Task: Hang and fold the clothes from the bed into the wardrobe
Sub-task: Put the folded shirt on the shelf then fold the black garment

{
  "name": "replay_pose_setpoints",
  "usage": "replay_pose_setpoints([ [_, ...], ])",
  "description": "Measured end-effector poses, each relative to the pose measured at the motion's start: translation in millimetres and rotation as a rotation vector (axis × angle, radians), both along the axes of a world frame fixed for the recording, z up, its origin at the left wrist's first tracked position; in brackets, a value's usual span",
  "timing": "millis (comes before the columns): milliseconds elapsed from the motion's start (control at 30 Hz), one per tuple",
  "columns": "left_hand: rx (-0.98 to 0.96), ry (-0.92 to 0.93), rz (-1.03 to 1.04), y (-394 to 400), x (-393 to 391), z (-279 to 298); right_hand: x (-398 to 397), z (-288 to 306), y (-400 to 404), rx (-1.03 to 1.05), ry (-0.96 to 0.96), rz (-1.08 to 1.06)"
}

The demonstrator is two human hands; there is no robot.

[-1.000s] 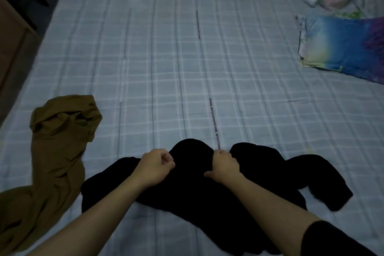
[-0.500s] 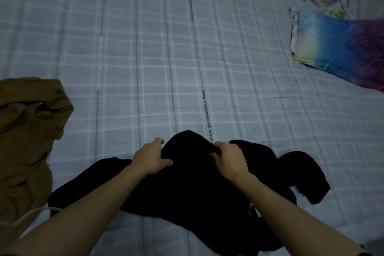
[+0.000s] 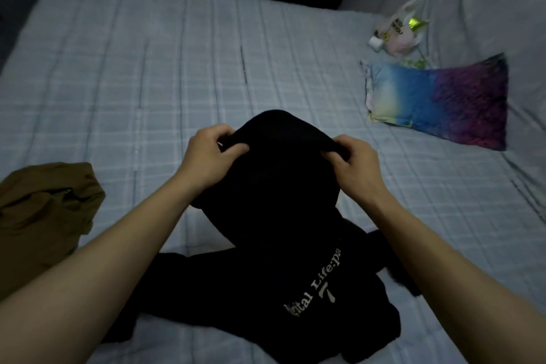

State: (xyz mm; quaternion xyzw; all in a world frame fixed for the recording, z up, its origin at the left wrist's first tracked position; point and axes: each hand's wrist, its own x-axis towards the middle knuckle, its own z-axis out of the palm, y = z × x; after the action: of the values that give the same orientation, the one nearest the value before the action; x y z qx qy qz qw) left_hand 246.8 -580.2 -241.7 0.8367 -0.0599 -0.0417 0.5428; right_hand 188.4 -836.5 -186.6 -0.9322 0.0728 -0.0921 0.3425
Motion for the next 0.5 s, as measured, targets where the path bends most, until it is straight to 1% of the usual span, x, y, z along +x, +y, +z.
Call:
replay_pose_setpoints([
  [233,0.028,-0.209,0.026,-2.1,-24.6,134.4,-16.8,104.7,-14.0,0.065,-0.17,0.049],
  [367,0.127,-0.38,0.05,-4.5,-49.3,216.7,-35.8,152.0,-22.3,0.087,-0.24,0.117],
  [500,0.146,-0.453,0.058,-5.8,-85.9,289.3,-52.5,198.6,-29.2,0.137,-0.338,0.173],
])
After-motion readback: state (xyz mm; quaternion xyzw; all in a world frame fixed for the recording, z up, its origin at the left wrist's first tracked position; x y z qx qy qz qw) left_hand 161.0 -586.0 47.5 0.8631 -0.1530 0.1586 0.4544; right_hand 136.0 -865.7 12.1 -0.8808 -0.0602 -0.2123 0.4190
